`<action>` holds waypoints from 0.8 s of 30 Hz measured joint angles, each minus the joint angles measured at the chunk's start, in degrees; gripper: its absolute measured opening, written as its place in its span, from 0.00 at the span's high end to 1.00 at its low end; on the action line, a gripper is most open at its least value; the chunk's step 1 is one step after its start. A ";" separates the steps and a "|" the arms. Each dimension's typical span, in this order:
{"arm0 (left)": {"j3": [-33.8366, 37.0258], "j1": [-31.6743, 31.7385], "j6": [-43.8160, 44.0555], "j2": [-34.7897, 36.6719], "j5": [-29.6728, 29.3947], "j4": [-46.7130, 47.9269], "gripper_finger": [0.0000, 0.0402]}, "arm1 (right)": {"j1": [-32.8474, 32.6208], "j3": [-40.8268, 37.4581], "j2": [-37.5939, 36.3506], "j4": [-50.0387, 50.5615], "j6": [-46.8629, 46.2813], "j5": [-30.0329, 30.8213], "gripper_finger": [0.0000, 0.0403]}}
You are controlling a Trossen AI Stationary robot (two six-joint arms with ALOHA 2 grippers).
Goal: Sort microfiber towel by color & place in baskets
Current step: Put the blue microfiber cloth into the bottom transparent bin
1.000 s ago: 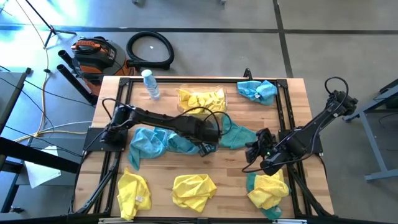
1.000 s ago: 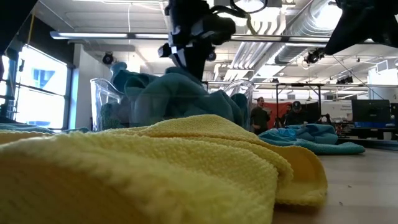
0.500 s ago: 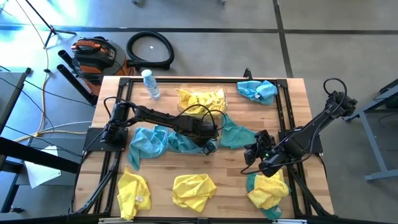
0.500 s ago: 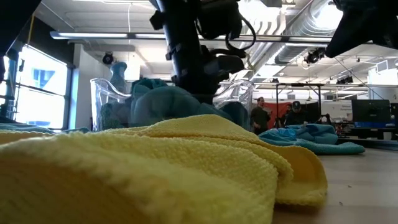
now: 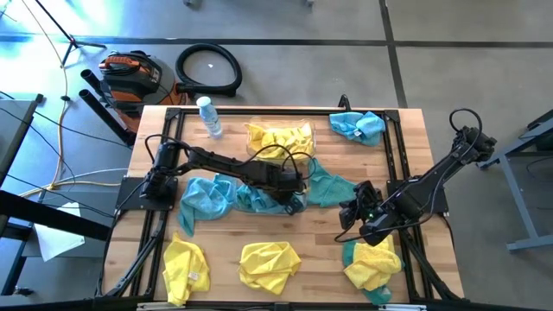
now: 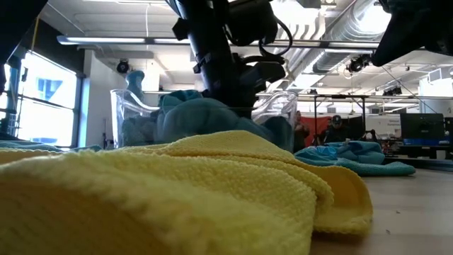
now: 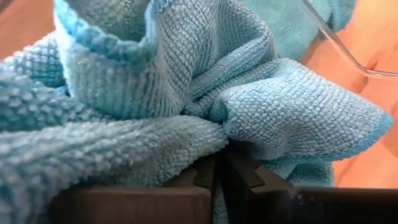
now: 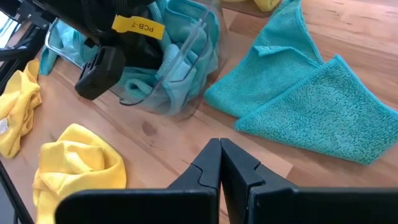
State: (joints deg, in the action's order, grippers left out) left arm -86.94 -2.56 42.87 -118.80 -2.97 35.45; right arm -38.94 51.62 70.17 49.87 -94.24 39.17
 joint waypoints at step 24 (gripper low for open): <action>-0.02 1.13 1.27 16.64 -3.72 4.77 0.81 | 0.00 0.00 -0.04 0.66 0.35 0.03 1.00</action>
State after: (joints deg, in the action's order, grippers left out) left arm -86.96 -1.43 44.14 -102.16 -6.69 40.22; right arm -38.94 51.62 70.13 50.53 -93.89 39.20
